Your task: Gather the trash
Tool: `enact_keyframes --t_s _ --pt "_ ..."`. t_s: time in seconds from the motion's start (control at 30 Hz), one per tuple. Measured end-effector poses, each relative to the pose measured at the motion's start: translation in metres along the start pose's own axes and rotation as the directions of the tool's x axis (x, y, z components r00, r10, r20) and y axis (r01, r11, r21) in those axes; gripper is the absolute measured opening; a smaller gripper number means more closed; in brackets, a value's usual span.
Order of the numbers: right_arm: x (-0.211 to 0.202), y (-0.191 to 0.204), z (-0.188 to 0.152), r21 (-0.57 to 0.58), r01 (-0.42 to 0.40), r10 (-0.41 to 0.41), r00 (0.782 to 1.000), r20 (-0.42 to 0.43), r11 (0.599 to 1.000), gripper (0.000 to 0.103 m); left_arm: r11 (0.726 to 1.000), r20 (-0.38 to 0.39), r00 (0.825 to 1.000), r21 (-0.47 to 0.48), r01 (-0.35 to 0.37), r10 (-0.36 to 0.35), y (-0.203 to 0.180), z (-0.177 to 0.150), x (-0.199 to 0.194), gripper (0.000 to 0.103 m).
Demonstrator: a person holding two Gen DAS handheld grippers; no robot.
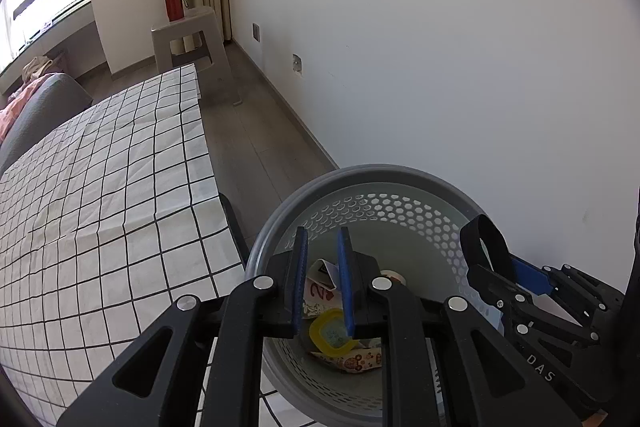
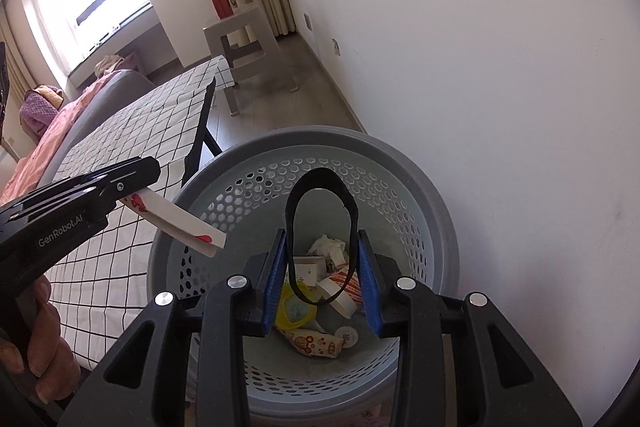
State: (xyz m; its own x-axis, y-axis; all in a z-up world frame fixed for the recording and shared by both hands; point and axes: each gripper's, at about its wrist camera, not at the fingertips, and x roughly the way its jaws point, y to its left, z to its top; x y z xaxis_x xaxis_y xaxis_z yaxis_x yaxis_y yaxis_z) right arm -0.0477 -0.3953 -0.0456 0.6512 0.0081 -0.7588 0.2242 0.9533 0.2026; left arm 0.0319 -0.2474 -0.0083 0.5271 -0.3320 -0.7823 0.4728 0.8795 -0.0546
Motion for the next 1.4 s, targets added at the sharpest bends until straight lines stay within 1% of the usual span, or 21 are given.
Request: enact_keyframes --t_s 0.07,0.13,0.17,0.2,0.23,0.3,0.37,0.57,0.7,0.8,0.87,0.97,1.33,1.4 --pt "-0.003 0.0 -0.001 -0.002 0.003 -0.003 1.0 0.008 1.0 0.037 1.0 -0.003 1.0 0.0 -0.002 0.002 -0.001 -0.001 -0.001 0.016" --pt "-0.004 0.0 -0.002 -0.004 0.009 -0.009 1.0 0.014 1.0 0.044 1.0 -0.006 1.0 -0.002 -0.007 0.007 -0.001 -0.002 -0.002 0.028" --pt "-0.005 -0.001 -0.002 -0.003 0.01 -0.01 1.0 0.017 1.0 0.046 1.0 -0.003 1.0 -0.004 -0.012 0.012 -0.001 -0.002 -0.003 0.037" --pt "-0.006 -0.001 -0.002 -0.002 0.011 -0.011 1.0 0.021 1.0 0.051 1.0 0.001 1.0 -0.004 -0.018 0.018 -0.001 -0.003 -0.004 0.045" --pt "-0.007 -0.001 -0.002 0.001 0.013 -0.013 1.0 0.025 1.0 0.059 1.0 0.005 1.0 -0.003 -0.025 0.025 -0.001 -0.003 -0.006 0.048" --pt "-0.01 -0.003 -0.002 0.01 0.01 -0.01 0.999 0.038 1.0 0.069 0.999 0.008 0.999 0.001 -0.037 0.037 -0.002 -0.004 -0.008 0.053" --pt "-0.011 -0.005 -0.003 0.021 0.003 -0.004 0.999 0.041 1.0 0.072 0.999 0.005 0.999 0.005 -0.041 0.041 -0.002 -0.005 -0.009 0.057" --pt "-0.01 -0.007 -0.002 0.033 -0.002 0.0 0.999 0.034 0.999 0.076 0.999 0.001 0.999 0.006 -0.05 0.05 -0.004 -0.008 -0.01 0.061" --pt "-0.01 -0.007 -0.001 0.038 -0.005 0.003 0.999 0.035 0.999 0.08 0.998 0.0 0.998 0.008 -0.057 0.057 -0.005 -0.011 -0.011 0.065" --pt "-0.01 -0.008 -0.001 0.046 -0.008 0.007 0.999 0.036 0.999 0.084 0.998 0.0 0.998 0.009 -0.063 0.063 -0.005 -0.012 -0.011 0.066" --pt "-0.01 -0.009 -0.002 0.049 -0.009 0.007 0.999 0.034 0.999 0.084 0.998 -0.001 0.998 0.009 -0.064 0.064 -0.004 -0.012 -0.011 0.067" --pt "-0.008 -0.009 -0.001 0.048 -0.004 0.003 1.0 0.029 0.999 0.084 0.998 0.0 0.998 0.013 -0.064 0.064 -0.004 -0.013 -0.011 0.072" --pt "-0.009 -0.007 -0.002 0.045 0.002 -0.003 1.0 0.027 0.999 0.087 0.998 0.0 0.998 0.015 -0.068 0.068 -0.004 -0.014 -0.011 0.076" --pt "-0.008 -0.008 -0.002 0.046 0.002 -0.003 1.0 0.027 0.999 0.087 0.997 -0.001 0.997 0.012 -0.071 0.071 -0.003 -0.014 -0.011 0.079"
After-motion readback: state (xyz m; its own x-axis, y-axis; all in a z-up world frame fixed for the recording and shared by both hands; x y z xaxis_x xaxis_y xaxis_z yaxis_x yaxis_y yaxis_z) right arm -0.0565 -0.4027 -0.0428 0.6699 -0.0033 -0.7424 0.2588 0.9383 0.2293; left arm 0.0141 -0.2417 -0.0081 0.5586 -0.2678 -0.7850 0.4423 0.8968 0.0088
